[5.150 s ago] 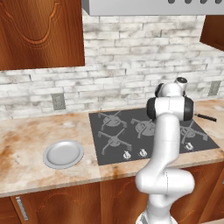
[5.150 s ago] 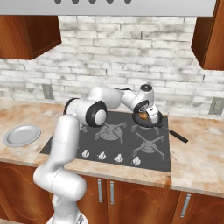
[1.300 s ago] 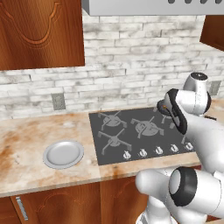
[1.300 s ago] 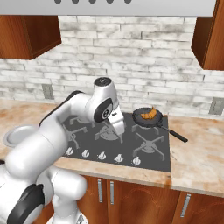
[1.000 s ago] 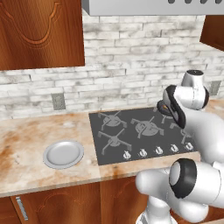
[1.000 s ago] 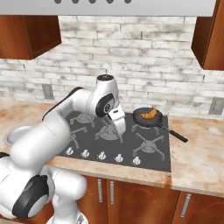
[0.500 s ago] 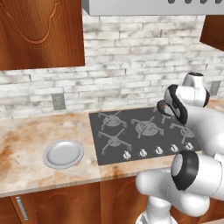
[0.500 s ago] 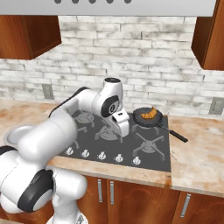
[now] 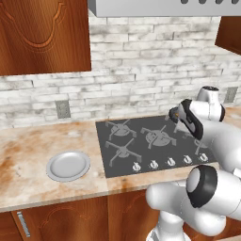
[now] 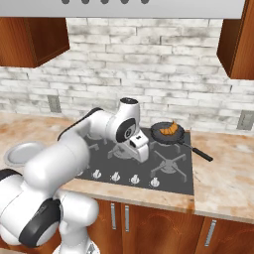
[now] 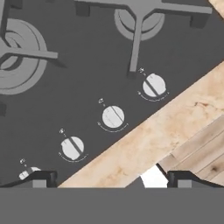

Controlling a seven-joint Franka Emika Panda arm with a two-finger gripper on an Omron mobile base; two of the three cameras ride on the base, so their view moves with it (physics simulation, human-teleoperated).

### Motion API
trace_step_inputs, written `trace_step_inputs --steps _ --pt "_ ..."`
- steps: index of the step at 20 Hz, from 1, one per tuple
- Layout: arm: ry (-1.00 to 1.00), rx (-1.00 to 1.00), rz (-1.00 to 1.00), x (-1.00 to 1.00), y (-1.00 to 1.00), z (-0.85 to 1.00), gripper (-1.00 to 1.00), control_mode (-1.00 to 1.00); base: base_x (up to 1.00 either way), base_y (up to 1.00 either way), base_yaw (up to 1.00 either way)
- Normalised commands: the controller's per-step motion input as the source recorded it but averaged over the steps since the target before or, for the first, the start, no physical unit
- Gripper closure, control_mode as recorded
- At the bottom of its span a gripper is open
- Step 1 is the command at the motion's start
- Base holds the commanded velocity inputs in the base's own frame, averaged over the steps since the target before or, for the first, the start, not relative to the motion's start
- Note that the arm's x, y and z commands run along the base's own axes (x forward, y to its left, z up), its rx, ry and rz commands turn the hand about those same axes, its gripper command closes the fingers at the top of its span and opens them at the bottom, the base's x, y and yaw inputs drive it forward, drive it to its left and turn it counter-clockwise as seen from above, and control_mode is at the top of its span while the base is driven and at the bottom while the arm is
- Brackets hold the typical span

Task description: Pick the croissant and place it on the pan. Then turn on the stove to warm the croissant.

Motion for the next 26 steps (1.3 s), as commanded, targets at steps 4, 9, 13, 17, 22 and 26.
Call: trace_step_inputs --steps 4,9,13,17,22,26 --pt "0.0 0.0 0.13 0.0 0.0 -0.27 -1.0 -1.0 0.0 0.0 0.0" --pt "0.0 -0.02 0.13 0.0 0.0 -0.28 -1.0 -1.0 0.0 0.0 0.0" --pt "0.0 -0.03 0.13 0.0 0.0 -0.29 -1.0 -1.0 0.0 0.0 0.0" --pt "0.0 -0.01 0.12 0.0 0.0 -0.29 -1.0 -1.0 0.0 0.0 0.0" --pt "0.0 -0.01 0.1 0.0 0.0 -0.32 -1.0 -1.0 0.0 0.0 0.0" --pt "0.0 -0.01 0.1 0.0 0.0 -0.33 -1.0 -1.0 0.0 0.0 0.0"
